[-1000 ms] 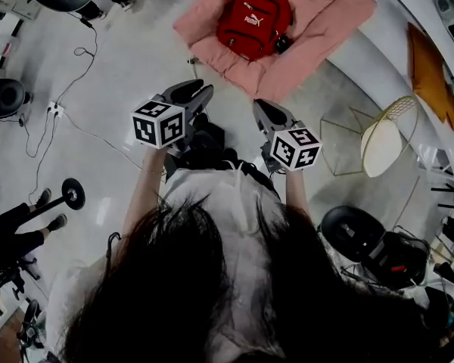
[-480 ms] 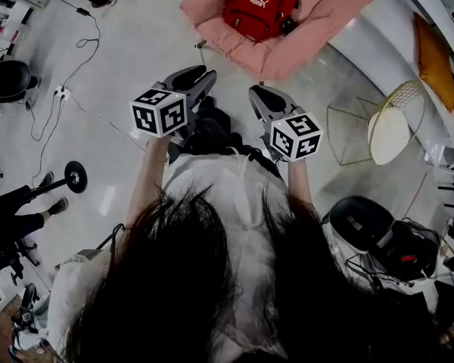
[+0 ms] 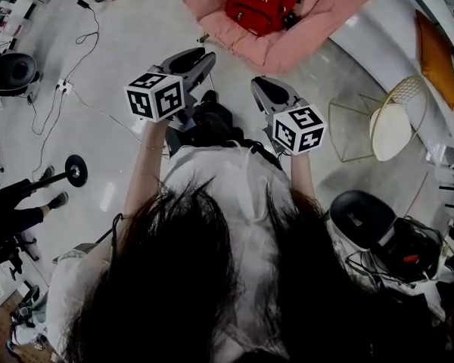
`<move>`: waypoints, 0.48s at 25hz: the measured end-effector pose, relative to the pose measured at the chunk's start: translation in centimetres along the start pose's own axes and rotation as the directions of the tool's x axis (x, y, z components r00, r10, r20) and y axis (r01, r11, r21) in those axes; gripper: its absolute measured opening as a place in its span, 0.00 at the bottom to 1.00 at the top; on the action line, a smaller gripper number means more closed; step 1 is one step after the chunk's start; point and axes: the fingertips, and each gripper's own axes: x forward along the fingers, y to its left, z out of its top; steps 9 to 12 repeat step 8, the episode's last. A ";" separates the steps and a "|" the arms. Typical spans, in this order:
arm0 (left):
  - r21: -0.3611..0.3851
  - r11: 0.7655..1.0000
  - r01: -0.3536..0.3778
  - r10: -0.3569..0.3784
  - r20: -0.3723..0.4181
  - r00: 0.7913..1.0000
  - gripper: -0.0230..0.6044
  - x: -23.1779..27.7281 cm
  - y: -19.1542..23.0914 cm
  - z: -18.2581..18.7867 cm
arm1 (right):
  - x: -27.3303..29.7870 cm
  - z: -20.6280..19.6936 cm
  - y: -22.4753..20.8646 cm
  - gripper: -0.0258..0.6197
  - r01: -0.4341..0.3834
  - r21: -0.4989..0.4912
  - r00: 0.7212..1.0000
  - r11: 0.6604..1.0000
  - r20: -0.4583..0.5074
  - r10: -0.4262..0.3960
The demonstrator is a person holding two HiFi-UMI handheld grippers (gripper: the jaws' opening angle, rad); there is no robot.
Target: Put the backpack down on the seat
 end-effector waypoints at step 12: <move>0.008 0.999 -0.043 0.042 0.051 0.998 0.25 0.1 3.3 3.7 | 0.8 0.3 -0.7 0.10 0.014 -0.002 1.000 1.000 -0.007 -0.014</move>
